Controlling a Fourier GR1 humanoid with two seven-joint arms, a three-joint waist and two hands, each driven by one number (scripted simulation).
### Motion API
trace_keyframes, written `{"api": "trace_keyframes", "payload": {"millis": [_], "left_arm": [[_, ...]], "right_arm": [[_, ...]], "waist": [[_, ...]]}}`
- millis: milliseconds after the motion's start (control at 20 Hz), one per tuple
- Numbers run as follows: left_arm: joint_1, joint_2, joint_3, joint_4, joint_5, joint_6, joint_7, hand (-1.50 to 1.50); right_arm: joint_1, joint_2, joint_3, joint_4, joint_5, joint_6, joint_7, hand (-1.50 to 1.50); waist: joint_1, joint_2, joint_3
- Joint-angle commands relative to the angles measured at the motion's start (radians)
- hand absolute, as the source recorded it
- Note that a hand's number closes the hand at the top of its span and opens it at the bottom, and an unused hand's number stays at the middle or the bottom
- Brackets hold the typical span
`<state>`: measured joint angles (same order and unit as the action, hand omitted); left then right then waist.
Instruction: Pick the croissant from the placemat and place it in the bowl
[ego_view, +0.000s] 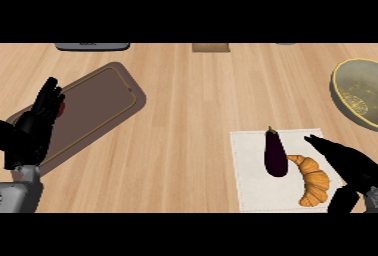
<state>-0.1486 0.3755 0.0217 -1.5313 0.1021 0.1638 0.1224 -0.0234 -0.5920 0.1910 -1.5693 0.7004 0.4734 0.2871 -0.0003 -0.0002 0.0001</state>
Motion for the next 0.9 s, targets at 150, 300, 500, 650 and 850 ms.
{"api": "trace_keyframes", "payload": {"millis": [150,300,500,650,850], "left_arm": [[0.026,-0.045,0.021,-0.025,-0.053,-0.024,-0.016,0.00],[0.042,-0.071,0.035,-0.049,-0.056,-0.041,0.000,0.00],[-0.038,-0.058,0.077,0.050,-0.060,-0.067,-0.001,0.00],[-0.011,-0.075,0.069,-0.005,-0.069,-0.053,0.025,0.00],[-0.033,-0.089,0.046,-0.043,-0.083,-0.056,0.058,0.00]], "right_arm": [[0.017,0.077,-0.022,0.098,0.106,-0.078,-0.090,-1.50],[0.037,0.117,-0.033,0.044,0.127,-0.045,-0.046,-1.50],[0.024,0.120,-0.057,0.162,0.166,-0.093,-0.119,-1.50],[-0.004,0.160,-0.022,0.149,0.151,0.015,-0.069,1.50],[-0.082,0.163,-0.038,0.272,0.167,-0.056,-0.199,1.50]], "waist": [[0.001,0.000,0.000],[0.000,0.000,0.000],[-0.002,0.001,0.000],[0.000,0.000,0.000],[0.004,0.000,0.000]]}}
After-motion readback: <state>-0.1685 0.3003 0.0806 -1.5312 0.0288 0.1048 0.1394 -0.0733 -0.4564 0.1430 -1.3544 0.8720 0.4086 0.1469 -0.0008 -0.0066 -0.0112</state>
